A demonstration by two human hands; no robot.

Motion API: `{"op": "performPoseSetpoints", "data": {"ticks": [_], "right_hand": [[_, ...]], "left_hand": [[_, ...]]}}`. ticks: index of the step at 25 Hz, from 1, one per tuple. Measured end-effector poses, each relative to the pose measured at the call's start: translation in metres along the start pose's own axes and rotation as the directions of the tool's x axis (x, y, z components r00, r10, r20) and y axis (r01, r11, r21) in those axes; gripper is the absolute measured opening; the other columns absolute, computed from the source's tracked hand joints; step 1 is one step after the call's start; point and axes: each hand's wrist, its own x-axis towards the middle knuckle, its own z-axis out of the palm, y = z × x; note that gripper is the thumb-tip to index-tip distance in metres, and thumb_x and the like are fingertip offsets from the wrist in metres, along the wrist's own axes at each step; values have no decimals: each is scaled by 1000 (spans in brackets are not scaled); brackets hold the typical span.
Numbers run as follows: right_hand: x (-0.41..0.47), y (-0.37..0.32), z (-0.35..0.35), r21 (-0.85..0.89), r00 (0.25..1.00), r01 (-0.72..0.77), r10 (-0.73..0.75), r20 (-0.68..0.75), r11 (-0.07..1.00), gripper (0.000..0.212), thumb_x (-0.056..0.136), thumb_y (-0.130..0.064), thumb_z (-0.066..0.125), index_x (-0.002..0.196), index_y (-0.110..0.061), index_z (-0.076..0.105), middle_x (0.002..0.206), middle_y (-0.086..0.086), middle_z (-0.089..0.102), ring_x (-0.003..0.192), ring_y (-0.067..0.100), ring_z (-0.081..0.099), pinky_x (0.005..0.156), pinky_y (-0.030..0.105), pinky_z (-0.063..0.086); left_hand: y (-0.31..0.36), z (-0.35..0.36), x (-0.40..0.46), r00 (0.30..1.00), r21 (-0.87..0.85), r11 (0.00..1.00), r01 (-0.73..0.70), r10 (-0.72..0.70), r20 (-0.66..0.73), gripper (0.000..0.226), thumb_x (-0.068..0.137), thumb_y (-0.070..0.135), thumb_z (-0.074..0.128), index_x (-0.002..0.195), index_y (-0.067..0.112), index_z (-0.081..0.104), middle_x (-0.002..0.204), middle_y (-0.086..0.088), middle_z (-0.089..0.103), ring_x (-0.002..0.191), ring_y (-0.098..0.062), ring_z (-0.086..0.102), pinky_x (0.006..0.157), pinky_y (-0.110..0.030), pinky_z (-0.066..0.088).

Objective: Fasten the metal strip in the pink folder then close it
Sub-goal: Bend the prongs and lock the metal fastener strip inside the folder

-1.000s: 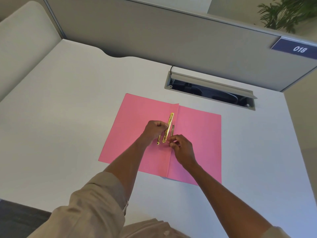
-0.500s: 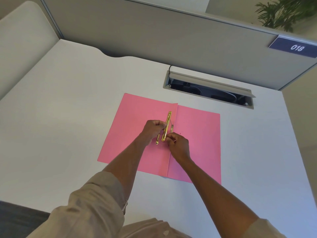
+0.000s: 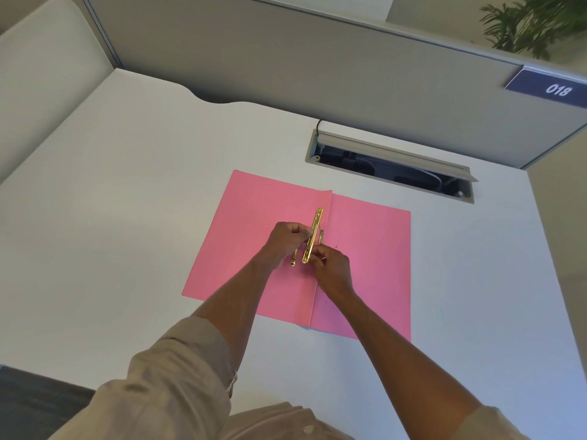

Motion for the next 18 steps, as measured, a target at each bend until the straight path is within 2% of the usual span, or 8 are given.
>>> {"op": "performPoseSetpoints", "data": {"ticks": [2, 3, 5, 7, 10, 13, 18], "right_hand": [[-2, 0, -2, 60, 1000, -27, 28, -5, 998, 20, 91, -4, 59, 103, -13, 72, 93, -4, 70, 84, 13, 61, 71, 11, 43], [-3, 0, -3, 105, 998, -54, 57, -19, 993, 20, 92, -4, 57, 103, -13, 71, 95, -2, 70, 86, 15, 62, 73, 17, 47], [-5, 2, -4, 186, 990, -117, 129, -51, 976, 16, 93, -8, 53, 98, -12, 68, 90, 5, 71, 83, 22, 64, 72, 30, 53], [-5, 3, -4, 220, 982, -164, 181, -61, 962, 13, 93, -13, 53, 92, -12, 66, 83, 9, 71, 76, 26, 64, 67, 36, 54], [1, 1, -4, 179, 973, -206, 221, -68, 962, 7, 88, -17, 59, 87, -14, 65, 80, 8, 72, 78, 29, 68, 70, 45, 59], [8, -1, -5, 119, 966, -235, 245, -77, 965, 9, 84, -20, 68, 85, -13, 63, 80, 6, 72, 75, 28, 70, 70, 47, 60], [11, 4, -7, 77, 958, -271, 277, -80, 960, 13, 82, -17, 71, 84, -12, 60, 80, 7, 70, 73, 29, 71, 69, 49, 60]], "left_hand": [[1, 0, -1, 1000, 20, 1000, -6, 6, 0, 9, 91, 16, 70, 85, 14, 77, 72, 8, 72, 60, -1, 66, 59, -18, 49], [1, 0, -2, 1000, 31, 999, -9, 9, -1, 9, 91, 16, 70, 88, 11, 77, 74, 6, 72, 60, -3, 66, 61, -20, 50], [1, 1, -4, 1000, 60, 998, -19, 19, 1, 12, 91, 15, 69, 93, 7, 77, 76, 0, 72, 63, -10, 65, 63, -24, 51], [0, 2, -6, 999, 118, 992, -38, 39, -2, 13, 90, 16, 69, 93, 6, 77, 75, -5, 72, 59, -15, 62, 57, -25, 49], [-3, 6, -8, 996, 222, 972, -77, 86, -30, 13, 87, 16, 68, 86, 8, 78, 74, -11, 74, 52, -19, 57, 47, -25, 47], [-5, 10, -7, 990, 355, 929, -108, 135, -51, 13, 83, 18, 70, 79, 8, 76, 71, -9, 74, 47, -17, 53, 51, -28, 48], [-9, 18, -4, 980, 519, 845, -130, 189, -61, 11, 78, 25, 73, 73, 15, 76, 68, 6, 68, 63, -12, 60, 58, -25, 44]]}}
